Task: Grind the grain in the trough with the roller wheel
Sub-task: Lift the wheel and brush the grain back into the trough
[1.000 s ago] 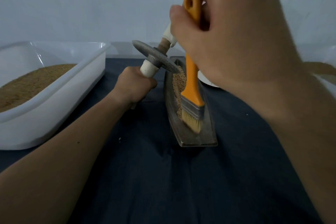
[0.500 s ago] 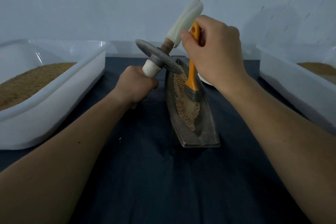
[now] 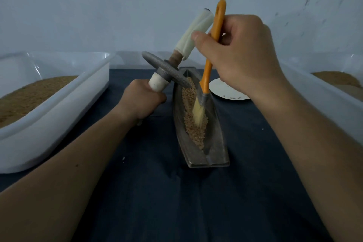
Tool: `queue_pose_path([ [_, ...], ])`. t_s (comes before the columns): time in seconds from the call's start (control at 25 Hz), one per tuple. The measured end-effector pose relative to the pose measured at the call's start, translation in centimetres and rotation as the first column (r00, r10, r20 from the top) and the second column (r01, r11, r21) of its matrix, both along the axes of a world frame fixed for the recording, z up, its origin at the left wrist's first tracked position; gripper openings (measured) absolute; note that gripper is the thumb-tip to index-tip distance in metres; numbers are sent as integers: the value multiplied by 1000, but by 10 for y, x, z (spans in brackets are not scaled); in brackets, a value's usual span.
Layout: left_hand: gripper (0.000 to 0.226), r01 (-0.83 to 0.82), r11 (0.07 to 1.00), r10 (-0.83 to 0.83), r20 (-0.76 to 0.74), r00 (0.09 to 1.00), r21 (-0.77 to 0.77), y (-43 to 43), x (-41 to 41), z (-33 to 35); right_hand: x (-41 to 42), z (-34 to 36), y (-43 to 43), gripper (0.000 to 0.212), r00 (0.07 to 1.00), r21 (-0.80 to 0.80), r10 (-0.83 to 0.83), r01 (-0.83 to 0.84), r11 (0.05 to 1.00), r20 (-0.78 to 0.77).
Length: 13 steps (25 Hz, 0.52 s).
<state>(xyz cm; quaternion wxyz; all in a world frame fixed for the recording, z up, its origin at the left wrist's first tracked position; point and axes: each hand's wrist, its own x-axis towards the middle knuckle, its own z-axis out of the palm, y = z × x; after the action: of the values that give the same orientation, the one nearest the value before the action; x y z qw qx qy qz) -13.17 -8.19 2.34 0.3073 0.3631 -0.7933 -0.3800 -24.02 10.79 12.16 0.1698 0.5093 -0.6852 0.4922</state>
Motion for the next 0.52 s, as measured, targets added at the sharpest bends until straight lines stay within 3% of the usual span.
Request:
queue_pose_path([
  [0.2,12,3,1000,-3,15,1000,-5,1,-1,1,18,-8,-1,38,995,227,83,-67,972,-63],
  [0.36,12,22,1000,-21,10,1000,-7,-1,-2,-2,17,-18,-5,39,998,191,47,-38,981,-43],
  [0.52,13,17,1000,-17,-14,1000,15,-3,-2,-4,8,-5,0,50,1000,50,-4,5,999,-21],
])
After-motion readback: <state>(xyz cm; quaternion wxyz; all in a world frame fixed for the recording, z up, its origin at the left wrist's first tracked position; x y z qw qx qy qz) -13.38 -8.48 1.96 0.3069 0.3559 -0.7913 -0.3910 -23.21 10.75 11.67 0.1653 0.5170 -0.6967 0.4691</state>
